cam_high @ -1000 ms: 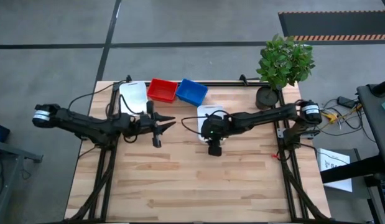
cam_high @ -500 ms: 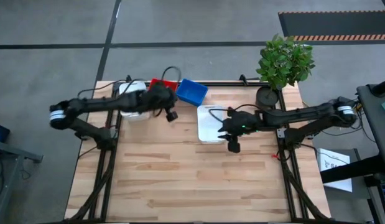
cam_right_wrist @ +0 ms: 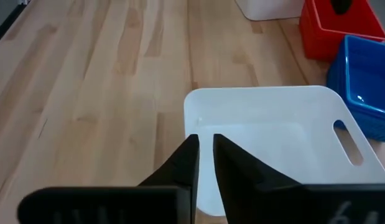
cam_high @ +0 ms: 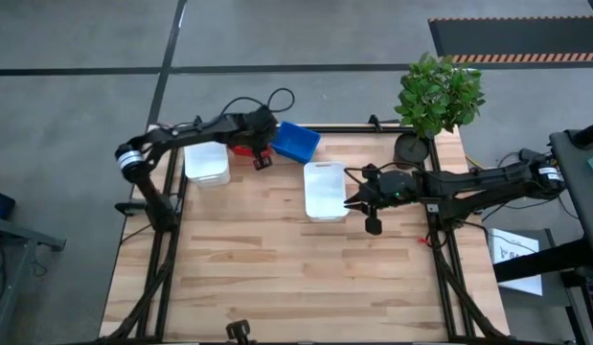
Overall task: Stack baskets by color
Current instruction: Adjust the stacked bins on the table
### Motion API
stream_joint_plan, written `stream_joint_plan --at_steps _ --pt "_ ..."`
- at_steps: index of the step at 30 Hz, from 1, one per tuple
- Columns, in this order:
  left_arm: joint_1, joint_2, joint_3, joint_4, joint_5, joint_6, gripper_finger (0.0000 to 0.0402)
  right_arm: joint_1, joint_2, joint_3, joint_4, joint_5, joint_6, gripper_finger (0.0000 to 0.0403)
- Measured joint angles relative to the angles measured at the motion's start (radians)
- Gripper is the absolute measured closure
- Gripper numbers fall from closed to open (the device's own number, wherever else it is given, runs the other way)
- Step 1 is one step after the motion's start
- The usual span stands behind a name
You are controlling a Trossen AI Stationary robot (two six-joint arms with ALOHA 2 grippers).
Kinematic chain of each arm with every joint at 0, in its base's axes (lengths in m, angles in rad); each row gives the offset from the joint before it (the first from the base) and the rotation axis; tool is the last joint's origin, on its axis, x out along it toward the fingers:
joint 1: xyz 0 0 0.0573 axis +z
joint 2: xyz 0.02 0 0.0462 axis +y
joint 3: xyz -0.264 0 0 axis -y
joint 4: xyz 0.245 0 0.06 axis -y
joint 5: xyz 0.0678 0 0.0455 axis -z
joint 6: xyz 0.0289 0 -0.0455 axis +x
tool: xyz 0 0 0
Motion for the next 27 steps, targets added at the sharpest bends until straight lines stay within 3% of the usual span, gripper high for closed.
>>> stream_joint_plan --at_steps 10,17,21,27 --pt "0.023 0.088 -0.002 0.035 0.004 -0.006 0.0402 0.0 0.0 -0.001 -0.001 0.0 -0.047 0.0367" --pt "0.023 0.089 -0.003 0.217 0.099 -0.011 0.0401 0.0 0.001 -0.001 -0.001 0.0 -0.047 0.0367" --pt "0.02 0.084 -0.004 0.321 0.101 -0.036 0.0401 0.0 0.001 -0.001 -0.001 0.0 -0.047 0.0367" --pt "0.01 -0.011 -0.005 0.22 0.094 -0.011 0.0401 0.0 0.002 -0.001 -0.007 -0.001 -0.042 0.0367"
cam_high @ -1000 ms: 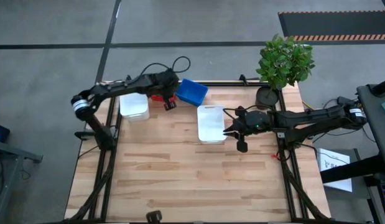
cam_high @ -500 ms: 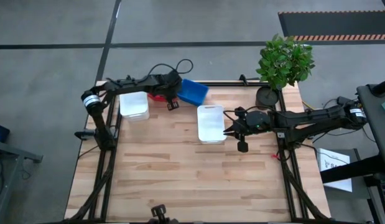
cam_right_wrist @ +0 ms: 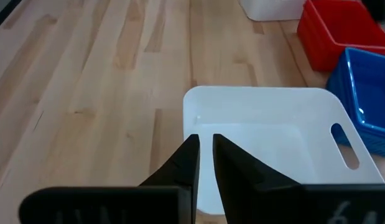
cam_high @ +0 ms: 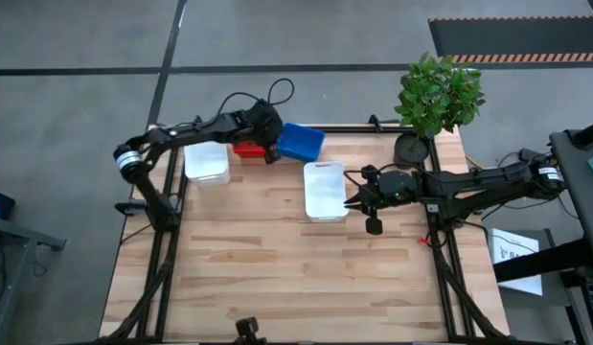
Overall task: Stack baskets by color
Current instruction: Adjust the stacked bins on the table
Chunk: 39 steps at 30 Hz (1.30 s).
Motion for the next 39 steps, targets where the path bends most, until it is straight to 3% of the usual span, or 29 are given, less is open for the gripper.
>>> stream_joint_plan --at_steps 6,12,18,26,39 --pt "0.009 -0.105 -0.036 -0.174 0.007 0.139 0.0401 0.0 0.001 -0.004 -0.005 0.0 0.004 0.0367" --pt "0.004 -0.107 -0.104 -0.174 0.14 0.168 0.0401 0.0 0.001 -0.004 -0.004 0.0 0.006 0.0367" --pt "-0.03 -0.079 -0.193 0.102 0.213 0.159 0.0401 0.0 0.001 -0.004 -0.002 0.0 0.005 0.0367" --pt "-0.112 -0.004 -0.204 0.379 0.251 0.14 0.0401 0.0 0.001 -0.004 0.001 0.0 -0.013 0.0367" --pt "-0.129 0.182 -0.156 0.485 0.211 0.178 0.0401 0.0 0.001 -0.004 0.001 0.0 -0.023 0.0367"
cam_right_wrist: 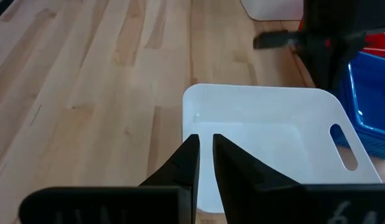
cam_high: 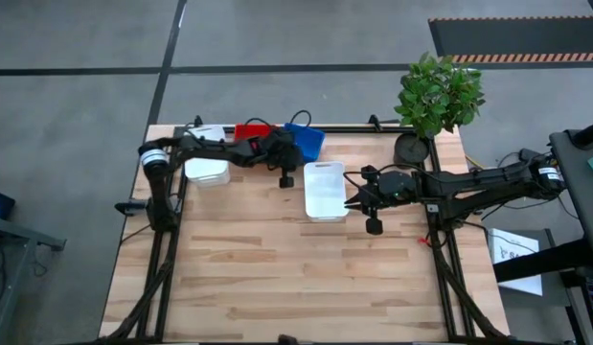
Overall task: Stack baskets by color
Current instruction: Adjust the stacked bins on the table
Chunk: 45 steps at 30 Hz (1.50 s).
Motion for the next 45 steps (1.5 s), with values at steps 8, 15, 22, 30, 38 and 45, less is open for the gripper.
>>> stream_joint_plan --at_steps 8,15,22,30,38,45 --pt "-0.001 0.046 0.016 0.153 -0.134 -0.077 0.0401 0.0 0.0 0.0 0.0 0.0 0.0 0.0367" --pt "0.005 0.046 0.032 0.232 -0.214 -0.162 0.0401 0.0 0.0 0.0 0.0 0.0 0.0 0.0367" --pt "-0.002 -0.021 0.046 0.13 -0.146 -0.069 0.0401 0.0 0.0 0.0 0.0 0.0 0.012 0.0367" --pt "-0.002 -0.038 0.038 -0.109 -0.119 0.034 0.0402 0.0 0.0 -0.003 0.002 0.0 0.0 0.0367" --pt "-0.009 0.057 0.051 0.094 -0.194 0.01 0.0402 0.0 0.0 -0.003 0.005 0.0 -0.007 0.0367" --pt "-0.007 0.073 0.093 0.128 -0.244 -0.033 0.0402 0.0 0.0 -0.003 0.005 0.0 -0.013 0.0367"
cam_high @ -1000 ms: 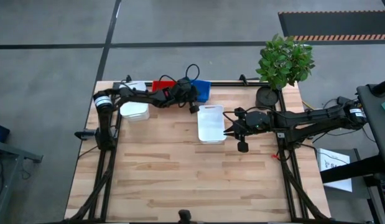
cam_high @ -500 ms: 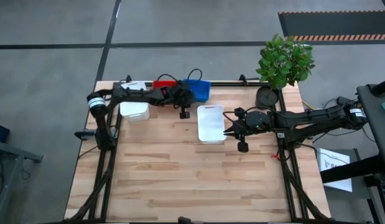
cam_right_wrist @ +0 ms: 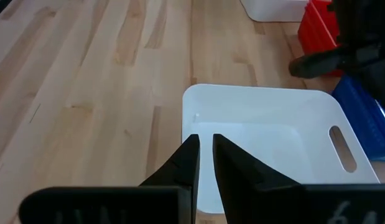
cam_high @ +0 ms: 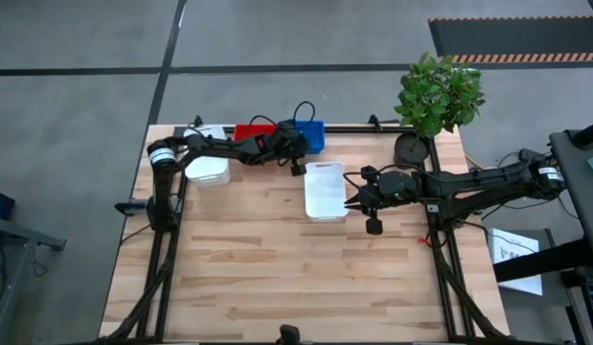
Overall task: Stack baskets by color
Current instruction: Adjust the stacked bins on the table, then stack the bottom white bin on the white bins
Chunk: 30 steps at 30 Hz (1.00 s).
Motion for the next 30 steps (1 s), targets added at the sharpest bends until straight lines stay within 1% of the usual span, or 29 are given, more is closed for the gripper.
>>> stream_joint_plan --at_steps 4,6,9,11,12,15,19,25,30 --pt "-0.008 -0.036 0.001 -0.016 -0.003 -0.014 0.0402 0.0 0.0 -0.002 0.0 0.0 -0.001 0.0367" --pt "-0.018 -0.07 -0.009 -0.036 -0.003 -0.028 0.0402 0.0 0.0 -0.006 0.0 0.0 0.001 0.0367" --pt "-0.033 -0.142 -0.031 -0.083 0.011 -0.087 0.0402 0.0 0.0 -0.018 0.0 0.0 0.0 0.0367" --pt "-0.05 -0.193 -0.054 -0.089 0.041 -0.131 0.0402 0.0 0.0 -0.023 -0.001 0.0 -0.001 0.0367" --pt "-0.062 -0.22 -0.069 -0.11 0.065 -0.15 0.0402 0.0 0.0 -0.024 -0.001 0.0 -0.002 0.0367" --pt "-0.114 -0.286 -0.111 -0.108 0.146 -0.176 0.0402 0.0 0.0 -0.024 0.017 0.0 -0.002 0.0367" --pt "-0.207 -0.342 -0.142 -0.112 0.162 -0.18 0.0402 0.0 0.0 -0.024 0.03 0.0 -0.002 0.0367" --pt "-0.347 -0.34 -0.129 -0.054 0.15 -0.184 0.0402 0.0 0.0 -0.024 0.046 0.0 -0.002 0.036" --pt "-0.393 -0.292 -0.077 -0.035 0.136 -0.249 0.0401 0.0 -0.025 -0.024 0.044 -0.001 -0.009 0.0324"
